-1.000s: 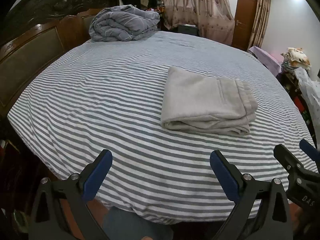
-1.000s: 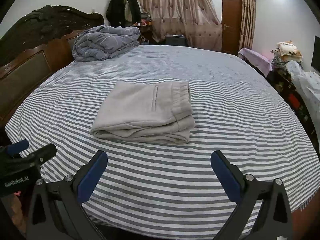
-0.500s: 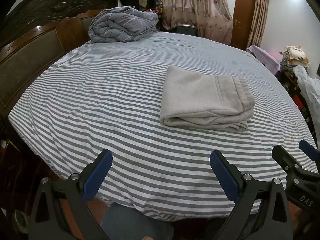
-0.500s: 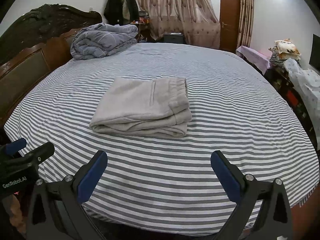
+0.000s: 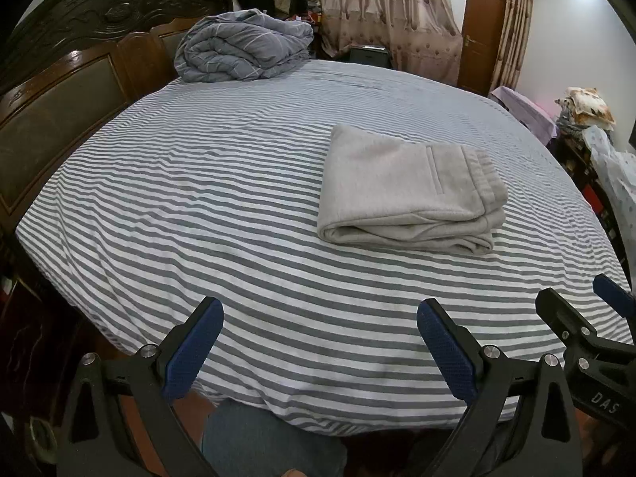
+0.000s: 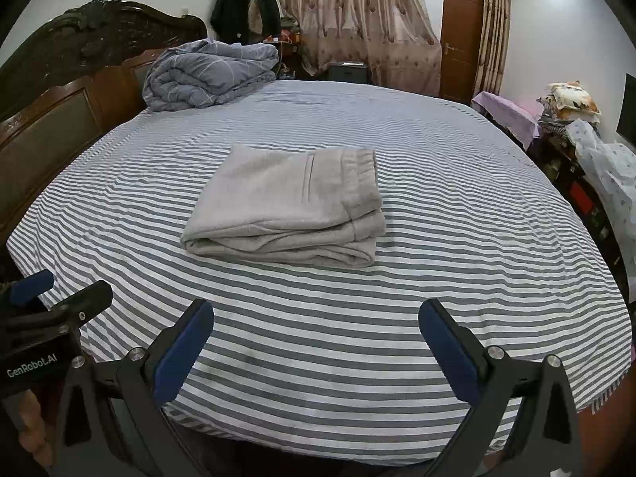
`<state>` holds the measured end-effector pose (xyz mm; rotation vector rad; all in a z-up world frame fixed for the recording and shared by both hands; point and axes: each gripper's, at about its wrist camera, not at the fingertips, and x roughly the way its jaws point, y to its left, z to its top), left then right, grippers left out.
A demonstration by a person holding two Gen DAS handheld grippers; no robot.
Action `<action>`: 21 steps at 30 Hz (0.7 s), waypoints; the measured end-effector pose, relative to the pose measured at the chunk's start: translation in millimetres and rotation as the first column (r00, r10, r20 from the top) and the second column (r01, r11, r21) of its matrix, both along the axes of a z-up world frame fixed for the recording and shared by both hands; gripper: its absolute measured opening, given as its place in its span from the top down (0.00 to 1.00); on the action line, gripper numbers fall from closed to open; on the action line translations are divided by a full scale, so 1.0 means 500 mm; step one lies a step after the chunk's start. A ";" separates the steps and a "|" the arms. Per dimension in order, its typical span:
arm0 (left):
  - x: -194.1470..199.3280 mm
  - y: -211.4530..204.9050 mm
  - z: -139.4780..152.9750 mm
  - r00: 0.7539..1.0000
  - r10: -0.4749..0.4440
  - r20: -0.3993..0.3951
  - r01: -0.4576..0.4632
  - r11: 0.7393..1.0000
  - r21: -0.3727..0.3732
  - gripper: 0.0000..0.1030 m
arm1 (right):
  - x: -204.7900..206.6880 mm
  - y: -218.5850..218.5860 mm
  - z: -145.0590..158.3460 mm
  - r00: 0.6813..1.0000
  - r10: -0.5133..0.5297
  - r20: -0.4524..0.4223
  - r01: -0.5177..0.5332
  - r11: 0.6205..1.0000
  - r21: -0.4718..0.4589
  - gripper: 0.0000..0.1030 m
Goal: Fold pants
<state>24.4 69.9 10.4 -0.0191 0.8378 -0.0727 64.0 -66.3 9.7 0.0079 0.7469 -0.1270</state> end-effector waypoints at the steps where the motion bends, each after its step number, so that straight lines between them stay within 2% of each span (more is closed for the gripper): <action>1: -0.001 -0.001 0.000 1.000 0.000 -0.001 0.000 1.000 0.000 0.05 | 0.000 0.001 -0.001 1.000 -0.002 -0.001 0.002 1.000 -0.001 0.01; 21: 0.016 0.010 -0.014 1.000 -0.011 -0.014 0.012 1.000 0.011 0.05 | -0.001 0.002 -0.016 1.000 0.004 -0.029 -0.004 1.000 0.004 0.01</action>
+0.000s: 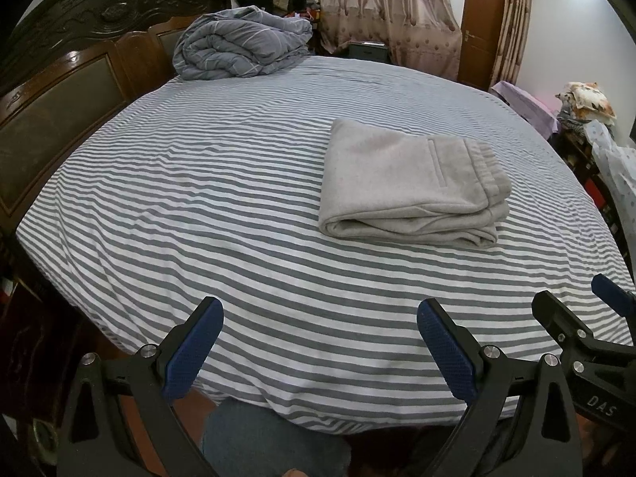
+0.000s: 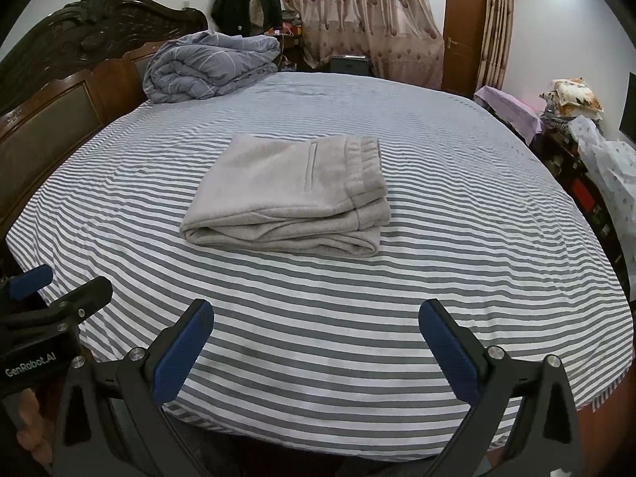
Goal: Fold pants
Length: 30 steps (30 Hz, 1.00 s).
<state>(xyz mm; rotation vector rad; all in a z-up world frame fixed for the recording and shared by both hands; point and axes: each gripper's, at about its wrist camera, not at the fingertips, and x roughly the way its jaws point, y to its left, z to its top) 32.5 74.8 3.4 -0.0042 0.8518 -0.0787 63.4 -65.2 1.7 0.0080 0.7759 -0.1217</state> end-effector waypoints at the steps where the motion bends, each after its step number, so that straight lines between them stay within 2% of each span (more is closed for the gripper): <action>1: 0.000 0.000 0.000 1.000 -0.001 0.000 0.001 1.000 0.000 0.05 | -0.001 0.000 0.000 1.000 0.000 -0.001 0.000 1.000 0.002 0.01; 30: 0.009 0.007 -0.011 0.999 0.036 0.027 -0.038 0.998 0.050 0.05 | -0.003 0.006 -0.004 1.000 0.006 -0.006 -0.006 1.000 0.004 0.01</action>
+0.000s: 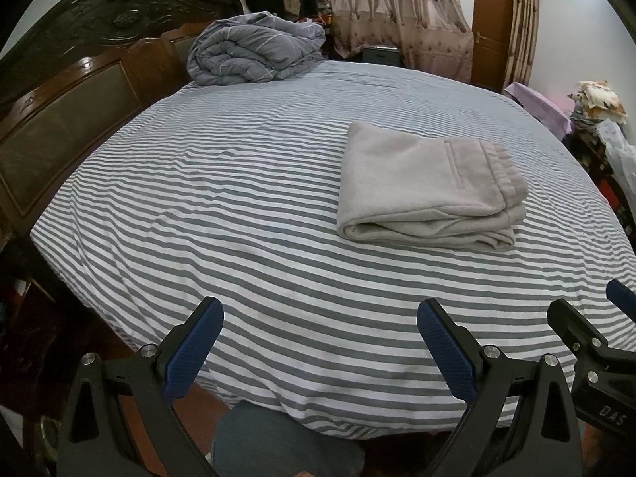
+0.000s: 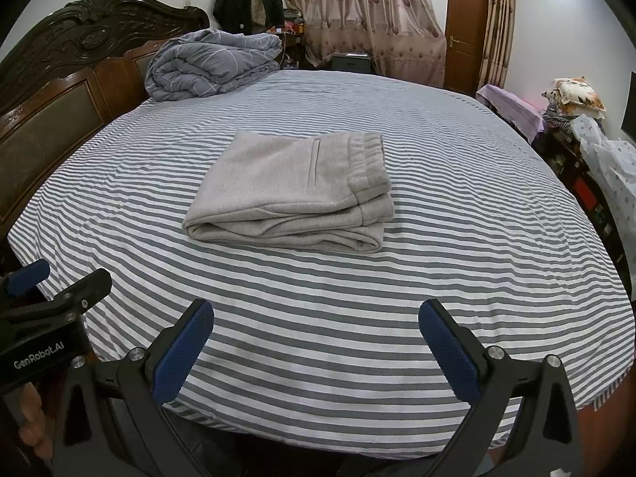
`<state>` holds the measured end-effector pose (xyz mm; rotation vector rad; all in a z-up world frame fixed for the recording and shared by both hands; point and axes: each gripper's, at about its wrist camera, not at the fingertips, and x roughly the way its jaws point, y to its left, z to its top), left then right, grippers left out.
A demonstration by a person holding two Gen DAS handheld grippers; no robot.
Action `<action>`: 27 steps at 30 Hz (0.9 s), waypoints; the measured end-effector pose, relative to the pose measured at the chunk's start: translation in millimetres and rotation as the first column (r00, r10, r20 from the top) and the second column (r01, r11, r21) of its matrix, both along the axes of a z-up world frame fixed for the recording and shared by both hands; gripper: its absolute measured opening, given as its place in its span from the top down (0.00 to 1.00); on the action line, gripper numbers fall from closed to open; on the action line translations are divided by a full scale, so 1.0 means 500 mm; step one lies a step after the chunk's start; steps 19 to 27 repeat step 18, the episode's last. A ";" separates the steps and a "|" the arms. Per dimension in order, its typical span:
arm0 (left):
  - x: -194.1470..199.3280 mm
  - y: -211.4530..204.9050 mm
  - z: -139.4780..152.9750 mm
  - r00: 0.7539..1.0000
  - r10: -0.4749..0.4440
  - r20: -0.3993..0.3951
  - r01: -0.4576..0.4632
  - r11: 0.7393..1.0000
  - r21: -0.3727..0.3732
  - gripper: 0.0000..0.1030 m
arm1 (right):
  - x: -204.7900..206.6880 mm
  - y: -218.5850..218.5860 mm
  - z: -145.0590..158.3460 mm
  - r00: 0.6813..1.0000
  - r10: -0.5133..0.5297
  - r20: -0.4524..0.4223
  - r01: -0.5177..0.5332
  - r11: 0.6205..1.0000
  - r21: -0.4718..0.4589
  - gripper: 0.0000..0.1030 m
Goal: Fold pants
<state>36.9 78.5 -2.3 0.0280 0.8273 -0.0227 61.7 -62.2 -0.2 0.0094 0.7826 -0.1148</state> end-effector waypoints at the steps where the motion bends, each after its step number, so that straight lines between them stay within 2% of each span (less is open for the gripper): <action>1: 0.000 0.000 0.000 1.000 0.000 0.000 0.000 1.000 0.001 0.05 | 0.000 0.001 0.000 1.000 -0.001 0.000 0.001 1.000 0.001 0.01; 27: 0.000 -0.001 -0.006 1.000 -0.029 0.005 0.030 0.999 -0.012 0.05 | -0.003 -0.002 -0.008 1.000 0.002 -0.006 -0.002 1.000 -0.001 0.01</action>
